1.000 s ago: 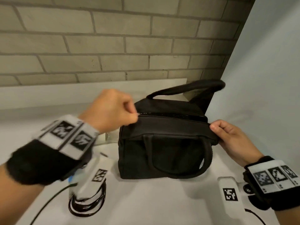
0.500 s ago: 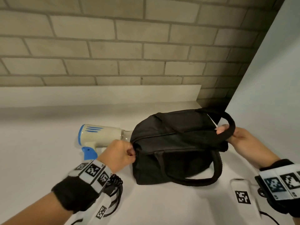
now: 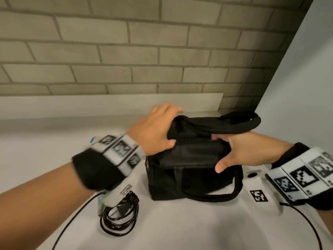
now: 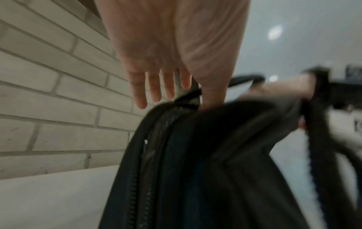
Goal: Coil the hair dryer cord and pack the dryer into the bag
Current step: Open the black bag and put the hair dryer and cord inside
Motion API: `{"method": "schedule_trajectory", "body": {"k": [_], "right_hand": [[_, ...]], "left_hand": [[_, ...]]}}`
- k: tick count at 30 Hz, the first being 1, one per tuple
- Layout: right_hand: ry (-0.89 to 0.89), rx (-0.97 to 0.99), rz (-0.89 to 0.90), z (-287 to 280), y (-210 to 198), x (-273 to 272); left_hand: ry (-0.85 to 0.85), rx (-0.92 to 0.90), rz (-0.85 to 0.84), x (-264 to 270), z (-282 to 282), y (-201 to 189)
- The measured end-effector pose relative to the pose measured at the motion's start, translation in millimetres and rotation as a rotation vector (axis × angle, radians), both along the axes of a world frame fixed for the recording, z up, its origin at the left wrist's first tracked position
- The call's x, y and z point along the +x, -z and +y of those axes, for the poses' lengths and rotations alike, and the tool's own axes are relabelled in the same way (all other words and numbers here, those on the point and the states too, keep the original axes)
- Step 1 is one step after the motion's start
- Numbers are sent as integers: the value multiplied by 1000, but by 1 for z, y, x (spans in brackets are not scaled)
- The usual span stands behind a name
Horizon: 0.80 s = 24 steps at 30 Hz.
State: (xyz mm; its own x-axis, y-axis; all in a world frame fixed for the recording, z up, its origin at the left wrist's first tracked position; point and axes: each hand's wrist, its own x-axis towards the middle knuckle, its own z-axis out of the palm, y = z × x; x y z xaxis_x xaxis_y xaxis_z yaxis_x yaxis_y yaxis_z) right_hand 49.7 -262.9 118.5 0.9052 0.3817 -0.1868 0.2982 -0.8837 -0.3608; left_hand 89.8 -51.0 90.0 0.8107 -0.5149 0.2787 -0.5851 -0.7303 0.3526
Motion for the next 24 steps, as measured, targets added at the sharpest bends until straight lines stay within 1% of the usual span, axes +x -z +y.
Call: {"method": "schedule_trajectory", "body": {"k": [2,4,5,6,8,12,14,15,16,18,19,20,21,22,24], "right_hand": [[-67,-63,10,9,-2,-2],[-125,-64,30,14,0,-4],[-150,-50,48,14,2,-5],[-159,-11,83,12,4,-7],[-152,90,214,7,6,-12],[-144,139,434,-3,4,-18],[-144,162,495,-2,2,-19],[-148,128,489,-1,2,-20],[-154,76,431,2,1,-21],[-176,-22,214,5,-3,-18],[-178,-47,100,6,-4,-16],[-164,-38,33,7,-5,-15],[-151,-14,12,6,-4,-12],[-139,16,35,6,-3,-9],[-110,81,137,4,-2,-7]], "left_hand": [[-26,152,1,15,-19,5],[-74,277,-70,27,-30,8],[-98,300,-113,32,-32,9],[-116,302,-146,37,-33,10],[-146,285,-182,44,-32,11],[-207,232,-160,55,-32,13],[-234,218,-150,61,-30,14],[-241,222,-146,62,-29,15],[-238,236,-147,63,-29,15],[-208,285,-168,60,-31,15],[-188,301,-181,57,-33,13],[-170,305,-194,54,-34,10],[-158,299,-217,51,-35,5],[-151,293,-246,50,-35,1],[-174,290,-267,50,-36,-8]]}}
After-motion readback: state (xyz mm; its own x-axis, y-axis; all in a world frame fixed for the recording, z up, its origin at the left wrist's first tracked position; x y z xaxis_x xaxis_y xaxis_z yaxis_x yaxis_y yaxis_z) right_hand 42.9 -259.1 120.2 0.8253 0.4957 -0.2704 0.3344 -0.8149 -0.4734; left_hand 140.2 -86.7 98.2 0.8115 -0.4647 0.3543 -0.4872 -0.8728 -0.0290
